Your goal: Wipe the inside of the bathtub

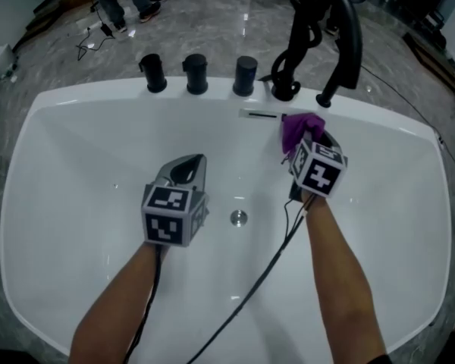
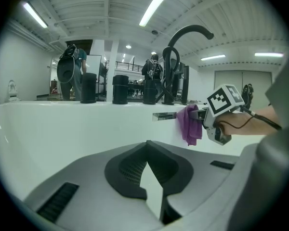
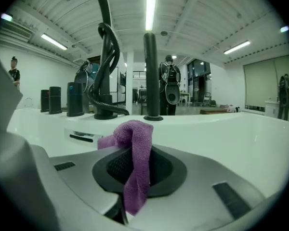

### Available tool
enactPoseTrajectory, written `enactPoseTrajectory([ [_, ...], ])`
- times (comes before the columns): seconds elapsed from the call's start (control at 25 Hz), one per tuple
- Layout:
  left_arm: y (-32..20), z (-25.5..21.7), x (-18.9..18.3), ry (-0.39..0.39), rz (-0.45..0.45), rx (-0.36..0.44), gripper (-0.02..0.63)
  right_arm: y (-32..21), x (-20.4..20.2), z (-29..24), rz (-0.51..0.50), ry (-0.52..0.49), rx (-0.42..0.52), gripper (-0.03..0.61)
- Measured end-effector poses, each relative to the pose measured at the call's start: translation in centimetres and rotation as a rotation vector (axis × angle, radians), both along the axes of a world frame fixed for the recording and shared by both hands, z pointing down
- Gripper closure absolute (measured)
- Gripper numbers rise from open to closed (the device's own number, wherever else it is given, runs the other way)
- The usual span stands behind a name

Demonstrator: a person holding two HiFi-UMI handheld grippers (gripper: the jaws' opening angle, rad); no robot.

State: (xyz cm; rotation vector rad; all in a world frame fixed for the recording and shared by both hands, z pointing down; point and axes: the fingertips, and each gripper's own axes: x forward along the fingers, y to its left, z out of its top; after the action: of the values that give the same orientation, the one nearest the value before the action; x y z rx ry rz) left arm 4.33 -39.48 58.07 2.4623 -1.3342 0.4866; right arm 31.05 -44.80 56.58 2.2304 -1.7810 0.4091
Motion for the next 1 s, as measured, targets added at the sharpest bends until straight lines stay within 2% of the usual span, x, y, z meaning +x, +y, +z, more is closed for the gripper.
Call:
enactPoseTrajectory([
  [0.08,-0.1,-0.1,-0.1,-0.003,-0.003,0.003,0.607,-0.3,0.0,-0.5,0.004,-0.007,0.005,0.521],
  [0.4,-0.2,-0.4,-3.5,-0.028,-0.008,-0.019,0.607,-1.8,-6.9,-0.7,-0.043,-0.04,-0.001,0.523],
  [0.68,-0.4,-1.2,-6.1,-0.048,-0.025,-0.017,0.607,-3.4,-16.2,-0.9,-0.226,-0.059,-0.006,0.522],
  [0.84,-0.6,-2.1,-6.6,-0.051,-0.039,0.008,0.607,-4.1,-21.8,-0.7,-0.37,-0.075,-0.03,0.522],
  [0.92,-0.5,-2.1,-6.4,-0.05,-0.044,0.003,0.607,-4.2,-23.1,-0.6,-0.409,-0.081,-0.032,0.522],
  [1.0,-0.4,-2.0,-5.8,-0.047,-0.041,-0.001,0.607,-4.2,-22.0,-0.7,-0.397,-0.072,-0.019,0.522],
])
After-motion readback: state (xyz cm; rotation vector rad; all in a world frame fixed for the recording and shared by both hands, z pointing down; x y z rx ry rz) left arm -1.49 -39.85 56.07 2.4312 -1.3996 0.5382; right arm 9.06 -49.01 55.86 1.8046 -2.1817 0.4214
